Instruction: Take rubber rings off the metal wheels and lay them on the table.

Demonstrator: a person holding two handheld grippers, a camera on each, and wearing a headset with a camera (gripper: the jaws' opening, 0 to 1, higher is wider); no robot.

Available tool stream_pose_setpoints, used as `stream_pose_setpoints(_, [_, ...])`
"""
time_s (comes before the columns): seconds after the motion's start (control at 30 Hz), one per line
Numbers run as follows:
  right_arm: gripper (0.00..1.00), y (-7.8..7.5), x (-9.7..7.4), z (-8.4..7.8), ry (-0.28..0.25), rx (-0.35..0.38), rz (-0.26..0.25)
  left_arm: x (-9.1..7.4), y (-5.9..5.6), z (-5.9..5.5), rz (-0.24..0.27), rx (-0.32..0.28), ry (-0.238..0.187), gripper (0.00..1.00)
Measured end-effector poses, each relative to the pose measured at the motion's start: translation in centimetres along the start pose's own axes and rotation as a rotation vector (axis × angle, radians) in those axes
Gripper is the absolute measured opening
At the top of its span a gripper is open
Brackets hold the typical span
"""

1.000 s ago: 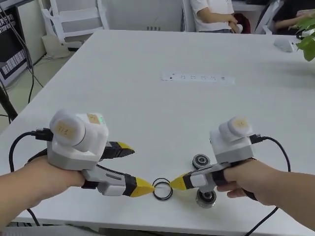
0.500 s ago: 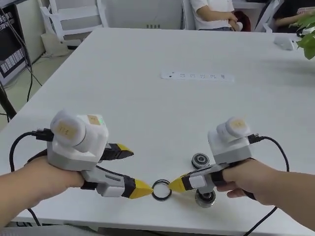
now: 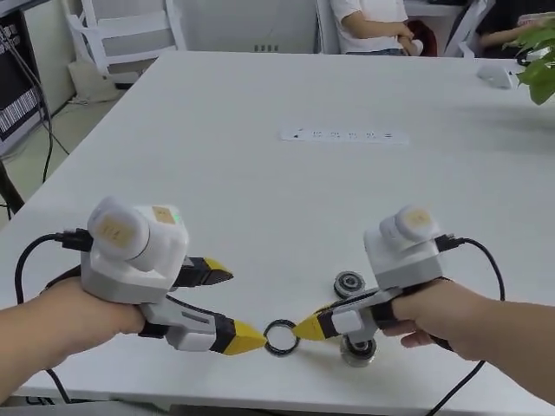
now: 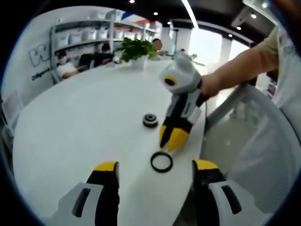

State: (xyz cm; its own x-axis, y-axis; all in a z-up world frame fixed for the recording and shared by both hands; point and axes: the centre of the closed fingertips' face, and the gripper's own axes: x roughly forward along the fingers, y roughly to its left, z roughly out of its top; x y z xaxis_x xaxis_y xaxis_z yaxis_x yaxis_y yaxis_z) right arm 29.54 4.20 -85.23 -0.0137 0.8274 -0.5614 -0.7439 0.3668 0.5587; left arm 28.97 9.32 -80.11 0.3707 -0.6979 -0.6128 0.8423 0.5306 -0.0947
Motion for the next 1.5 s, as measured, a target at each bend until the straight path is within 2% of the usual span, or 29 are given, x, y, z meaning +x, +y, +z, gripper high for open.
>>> stream_pose_setpoints(0.43, [0.17,-1.1,-3.0,1.2,-0.078,0.005,-0.034,1.3,0.1,1.2,-0.019,0.019,0.006,0.64])
stream_pose_setpoints(0.77, [0.24,-2.6,-5.5,1.3,-0.129,-0.027,-0.08,2.8,-0.1,2.2,-0.032,0.028,0.008,0.63])
stream_pose_setpoints(1.07, [0.28,-4.2,-7.4,1.2,-0.151,-0.087,-0.13,4.5,0.2,3.0,-0.04,0.031,0.015,0.63])
stream_pose_setpoints(1.3, [0.29,-5.3,-8.0,1.0,-0.148,-0.146,-0.166,5.7,0.2,3.6,-0.047,0.033,0.02,0.62])
stream_pose_setpoints(1.5, [0.29,-6.4,-8.2,1.0,-0.155,-0.224,-0.201,6.7,0.4,3.9,-0.052,0.029,0.023,0.61])
